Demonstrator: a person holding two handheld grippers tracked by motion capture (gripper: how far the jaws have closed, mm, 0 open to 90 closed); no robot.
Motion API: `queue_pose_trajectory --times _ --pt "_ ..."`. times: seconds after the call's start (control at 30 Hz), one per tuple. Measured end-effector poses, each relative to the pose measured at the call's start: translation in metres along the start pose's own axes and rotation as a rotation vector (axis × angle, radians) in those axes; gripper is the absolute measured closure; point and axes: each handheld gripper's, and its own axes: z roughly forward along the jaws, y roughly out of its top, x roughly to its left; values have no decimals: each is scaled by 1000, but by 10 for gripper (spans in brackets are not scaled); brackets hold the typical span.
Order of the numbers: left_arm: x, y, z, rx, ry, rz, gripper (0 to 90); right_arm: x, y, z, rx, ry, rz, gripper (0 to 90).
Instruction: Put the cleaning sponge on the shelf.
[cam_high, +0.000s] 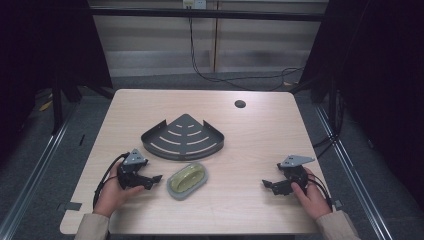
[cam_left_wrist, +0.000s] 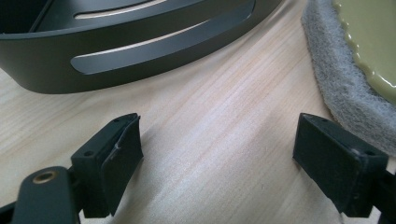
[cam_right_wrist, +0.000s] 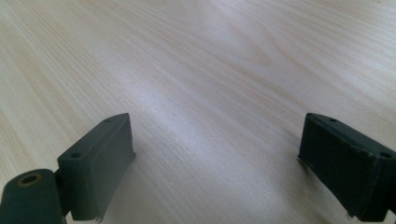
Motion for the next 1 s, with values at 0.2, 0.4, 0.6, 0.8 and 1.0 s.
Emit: queue_pose_trajectory --times 0.2,0.4,0.6,0.8,1.0 --pt "-1 1 -1 16 -1 8 149 0 0 0 1 0 1 93" --pt "-2 7 -7 108 5 6 178 0 0 0 -2 1 -3 93" --pt "-3 13 -13 203 19 10 211 0 0 0 -2 1 -3 93" --pt "-3 24 -21 262 3 -47 241 0 0 0 -1 0 -2 93" --pt "-2 31 -26 314 -29 -72 240 0 0 0 -3 3 -2 93"
